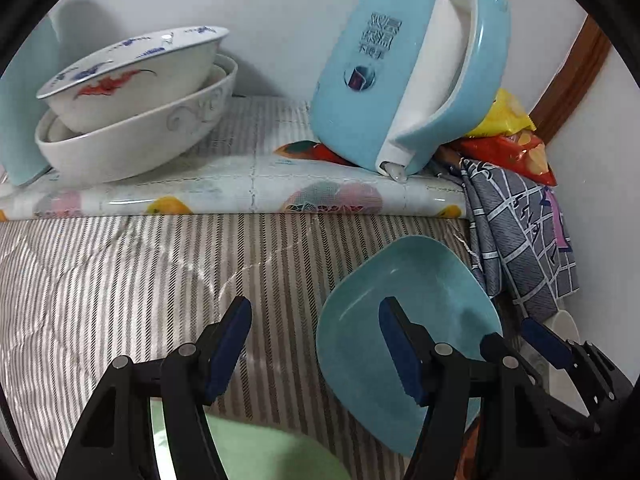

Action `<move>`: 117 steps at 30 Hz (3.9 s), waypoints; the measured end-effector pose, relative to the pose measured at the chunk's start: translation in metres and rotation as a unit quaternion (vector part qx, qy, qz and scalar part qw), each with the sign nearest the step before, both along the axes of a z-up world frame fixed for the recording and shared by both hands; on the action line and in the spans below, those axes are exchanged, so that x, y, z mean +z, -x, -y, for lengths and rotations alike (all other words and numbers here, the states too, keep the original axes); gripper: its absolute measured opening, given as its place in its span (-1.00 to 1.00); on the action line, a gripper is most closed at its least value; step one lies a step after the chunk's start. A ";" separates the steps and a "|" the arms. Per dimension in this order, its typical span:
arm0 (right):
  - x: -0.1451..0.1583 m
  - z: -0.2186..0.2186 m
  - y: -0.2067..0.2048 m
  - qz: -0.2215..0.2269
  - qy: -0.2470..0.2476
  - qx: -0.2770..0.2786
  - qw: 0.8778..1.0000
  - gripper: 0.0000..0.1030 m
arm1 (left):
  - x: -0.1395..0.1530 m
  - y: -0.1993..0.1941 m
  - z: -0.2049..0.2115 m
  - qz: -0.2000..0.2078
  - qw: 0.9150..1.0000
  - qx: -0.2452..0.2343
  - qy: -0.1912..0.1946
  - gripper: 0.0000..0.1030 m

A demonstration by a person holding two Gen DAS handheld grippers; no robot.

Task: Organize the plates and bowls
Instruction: 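Move the left tool to the light-blue square plate's rim, then close the left tool on the light-blue plate's rim, then carry the light-blue plate onto the green plate and open the left tool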

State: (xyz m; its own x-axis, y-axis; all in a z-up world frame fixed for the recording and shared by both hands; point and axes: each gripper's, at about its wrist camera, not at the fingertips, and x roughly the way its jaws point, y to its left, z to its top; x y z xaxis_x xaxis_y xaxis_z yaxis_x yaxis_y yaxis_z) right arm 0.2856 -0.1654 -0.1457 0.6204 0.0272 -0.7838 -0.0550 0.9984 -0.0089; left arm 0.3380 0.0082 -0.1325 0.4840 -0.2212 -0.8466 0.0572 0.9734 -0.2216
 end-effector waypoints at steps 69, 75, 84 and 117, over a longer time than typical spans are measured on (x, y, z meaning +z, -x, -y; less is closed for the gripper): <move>0.046 -0.019 0.079 0.031 -0.071 0.003 0.997 -0.85 | 0.062 0.110 -0.065 0.045 0.996 0.004 0.083 -0.87; 0.052 -0.035 0.091 0.041 -0.073 0.017 0.996 -0.86 | 0.063 0.127 -0.084 0.043 0.995 0.024 0.084 -0.87; 0.049 -0.060 0.098 0.045 -0.067 0.039 0.996 -0.88 | 0.056 0.140 -0.101 0.036 0.997 0.046 0.059 -0.87; 0.015 -0.098 0.071 0.018 -0.062 0.086 0.994 -0.93 | 0.022 0.146 -0.124 -0.012 0.996 0.081 0.025 -0.87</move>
